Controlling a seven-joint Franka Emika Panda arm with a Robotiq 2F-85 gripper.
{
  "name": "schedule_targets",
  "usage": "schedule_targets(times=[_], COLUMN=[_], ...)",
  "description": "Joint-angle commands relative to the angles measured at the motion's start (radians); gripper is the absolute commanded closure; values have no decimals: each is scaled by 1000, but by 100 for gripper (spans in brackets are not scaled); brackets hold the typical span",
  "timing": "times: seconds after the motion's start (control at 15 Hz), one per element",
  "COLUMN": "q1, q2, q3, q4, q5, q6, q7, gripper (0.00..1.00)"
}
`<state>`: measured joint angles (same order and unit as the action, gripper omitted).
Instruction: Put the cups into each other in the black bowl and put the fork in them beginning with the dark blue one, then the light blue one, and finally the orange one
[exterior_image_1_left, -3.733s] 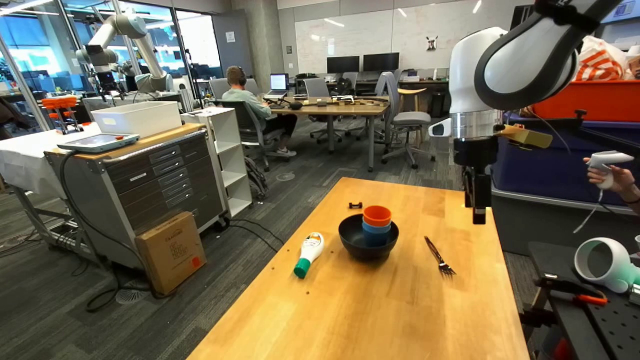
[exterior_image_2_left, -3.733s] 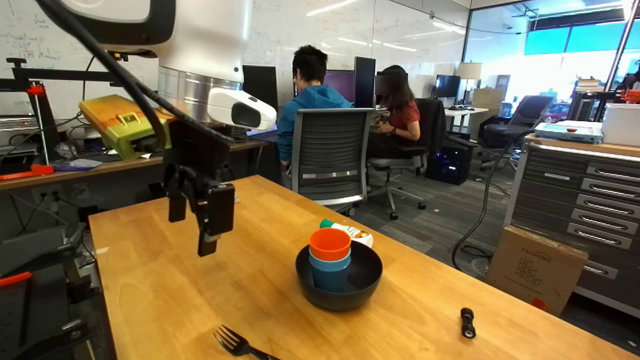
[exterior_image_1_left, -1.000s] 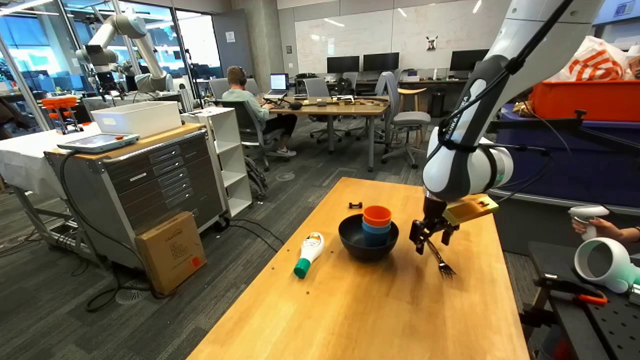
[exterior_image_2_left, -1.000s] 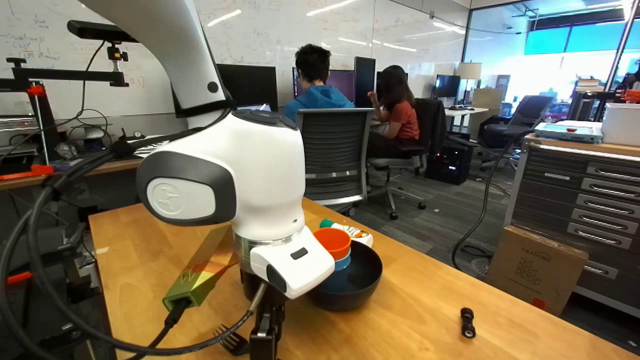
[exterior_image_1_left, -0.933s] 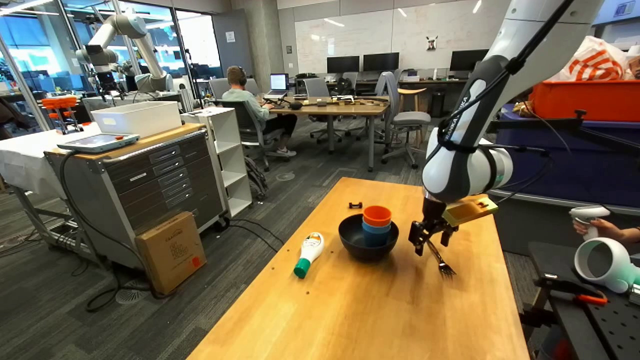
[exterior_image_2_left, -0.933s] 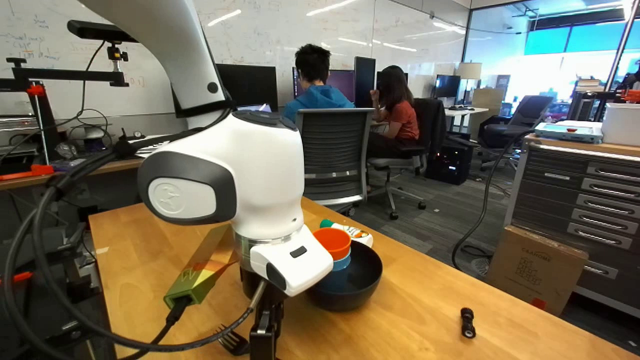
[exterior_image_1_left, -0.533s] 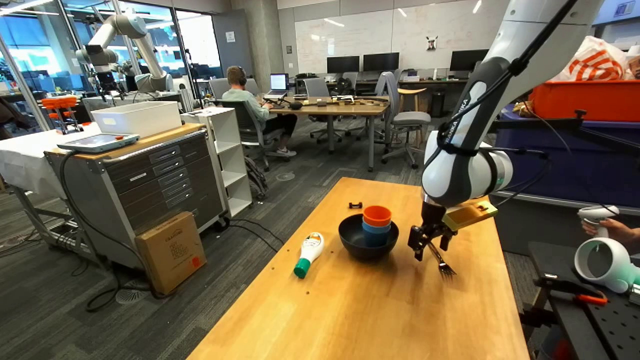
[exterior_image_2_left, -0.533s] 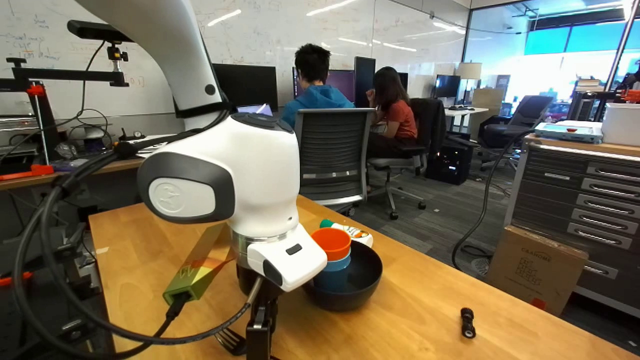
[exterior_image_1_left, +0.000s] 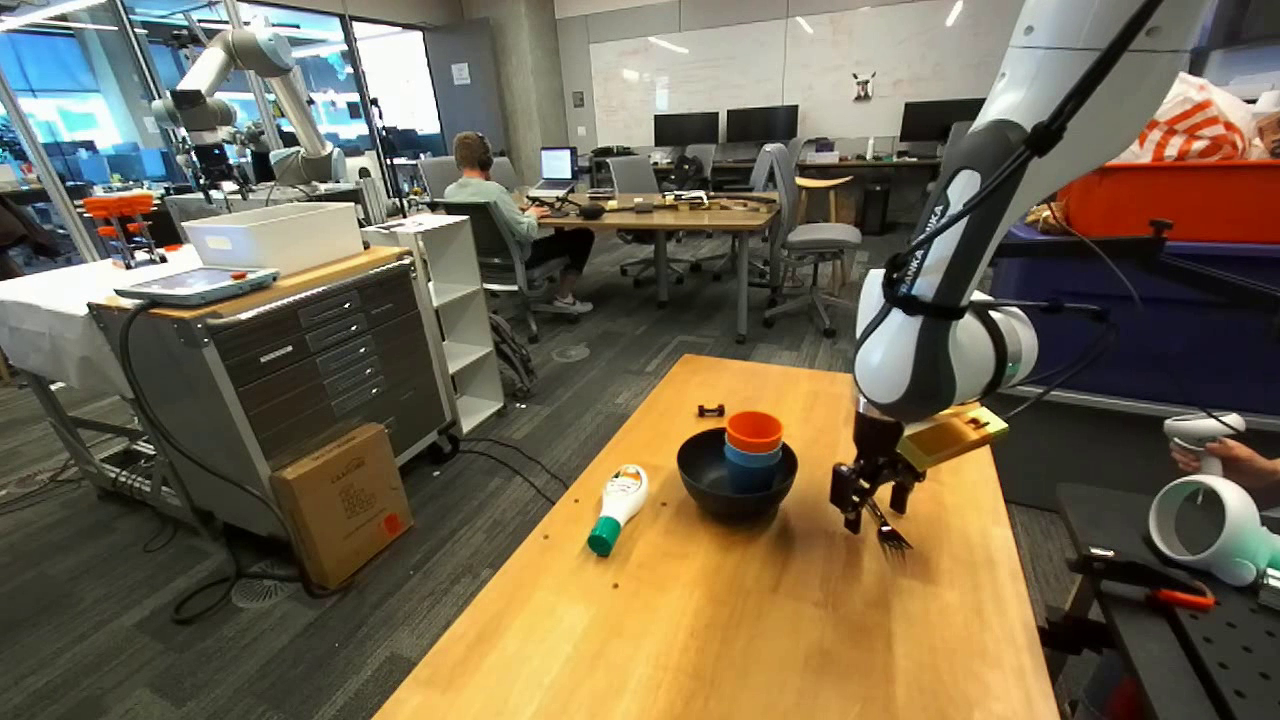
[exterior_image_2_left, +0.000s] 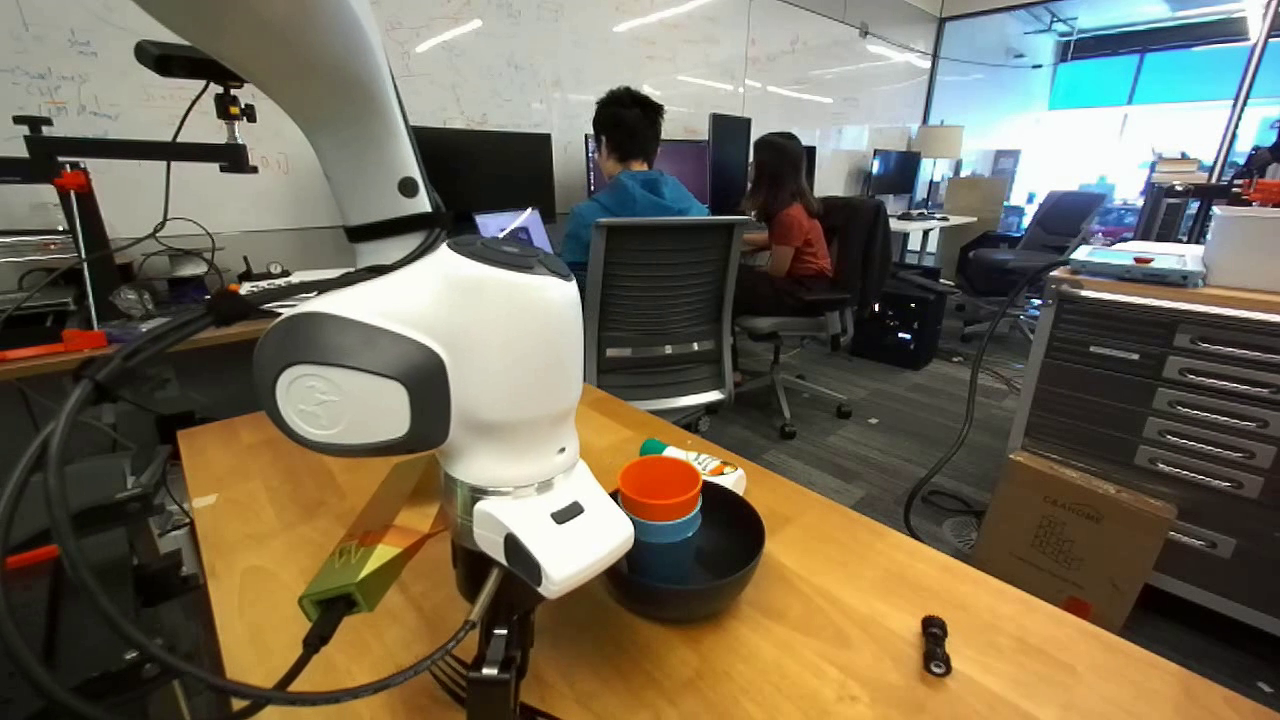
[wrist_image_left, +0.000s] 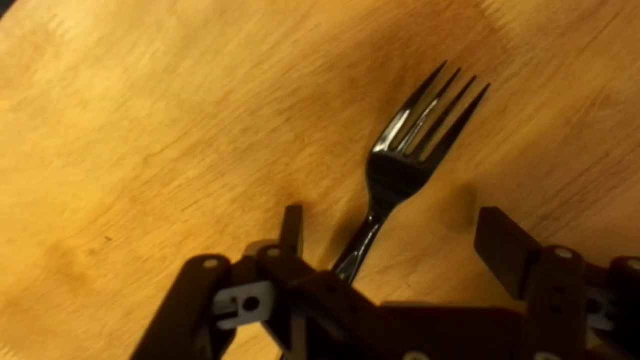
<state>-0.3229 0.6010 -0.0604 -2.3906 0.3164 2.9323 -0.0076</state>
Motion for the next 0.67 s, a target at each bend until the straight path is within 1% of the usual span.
schedule_targets(times=[0.0, 0.07, 0.33, 0.4, 0.47, 0.6], q1=[12, 12, 8, 6, 7, 9], q2=[-12, -12, -20, -22, -24, -22], q3=[-9, -9, -16, -18, -20, -23], q4=[-13, -13, -18, -19, -20, -18], q5=[-16, -16, -13, -12, -13, -14], q6=[8, 8, 13, 12, 10, 8], q7=[41, 44, 50, 52, 54, 58], gripper=[42, 51, 78, 87, 91, 96])
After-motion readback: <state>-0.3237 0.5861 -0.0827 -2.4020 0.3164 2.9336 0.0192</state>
